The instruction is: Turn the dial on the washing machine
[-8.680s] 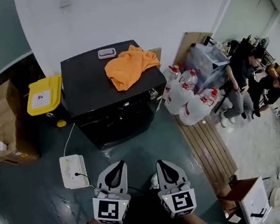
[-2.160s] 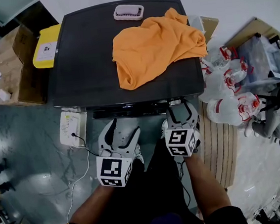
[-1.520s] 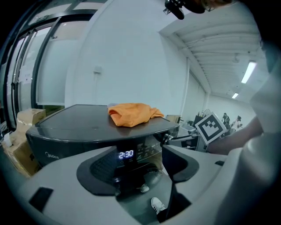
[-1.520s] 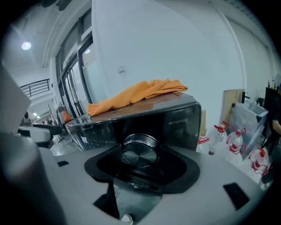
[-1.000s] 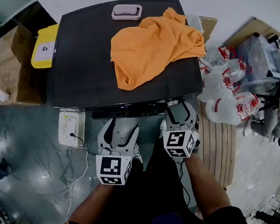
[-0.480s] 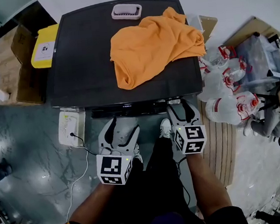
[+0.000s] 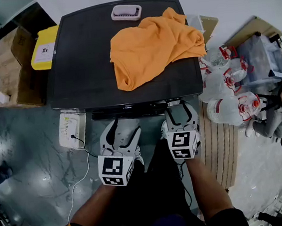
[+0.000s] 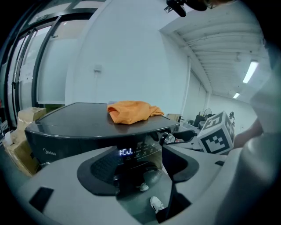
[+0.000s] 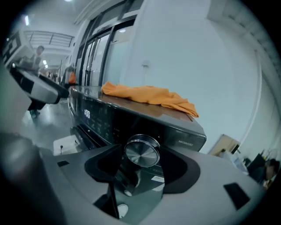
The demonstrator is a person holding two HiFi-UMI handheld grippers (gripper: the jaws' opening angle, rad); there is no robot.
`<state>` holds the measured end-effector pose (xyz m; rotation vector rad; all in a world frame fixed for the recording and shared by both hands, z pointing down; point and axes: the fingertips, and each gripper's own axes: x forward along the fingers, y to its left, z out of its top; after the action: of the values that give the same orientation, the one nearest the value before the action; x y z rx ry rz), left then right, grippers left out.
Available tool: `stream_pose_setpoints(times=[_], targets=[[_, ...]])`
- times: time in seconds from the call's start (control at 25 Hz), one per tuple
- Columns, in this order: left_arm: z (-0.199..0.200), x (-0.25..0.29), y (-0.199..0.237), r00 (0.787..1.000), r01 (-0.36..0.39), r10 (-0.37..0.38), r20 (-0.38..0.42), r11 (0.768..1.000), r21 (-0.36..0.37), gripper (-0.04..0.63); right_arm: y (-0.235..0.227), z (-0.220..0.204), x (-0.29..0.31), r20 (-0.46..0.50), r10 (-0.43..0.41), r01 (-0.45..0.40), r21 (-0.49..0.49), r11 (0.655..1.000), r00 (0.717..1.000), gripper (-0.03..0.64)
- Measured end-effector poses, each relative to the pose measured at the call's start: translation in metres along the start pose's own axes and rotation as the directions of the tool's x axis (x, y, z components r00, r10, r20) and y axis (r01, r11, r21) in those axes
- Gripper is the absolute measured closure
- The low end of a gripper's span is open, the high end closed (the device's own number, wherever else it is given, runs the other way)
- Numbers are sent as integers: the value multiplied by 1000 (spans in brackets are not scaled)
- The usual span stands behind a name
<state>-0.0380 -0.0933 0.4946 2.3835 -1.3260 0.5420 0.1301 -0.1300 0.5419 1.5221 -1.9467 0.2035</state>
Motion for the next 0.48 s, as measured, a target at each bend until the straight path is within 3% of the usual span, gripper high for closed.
stream_pose_setpoints(times=[0.12, 0.2, 0.36, 0.48], targets=[[-1, 0, 1, 1000, -1, 1, -1, 1000, -1, 276, 1, -2, 4, -30, -63, 60, -98, 993, 998, 341], [-2, 0, 1, 1000, -2, 2, 0, 1000, -2, 276, -1, -4, 5, -39, -71, 68, -79, 995, 997, 342], [-4, -1, 4, 1000, -5, 5, -3, 1000, -10, 277, -3, -7, 6, -19, -4, 6, 118, 993, 1000, 345], [-5, -1, 7, 1000, -7, 7, -3, 1000, -18, 277, -7, -9, 7, 17, 64, -67, 288, 955, 998, 344]])
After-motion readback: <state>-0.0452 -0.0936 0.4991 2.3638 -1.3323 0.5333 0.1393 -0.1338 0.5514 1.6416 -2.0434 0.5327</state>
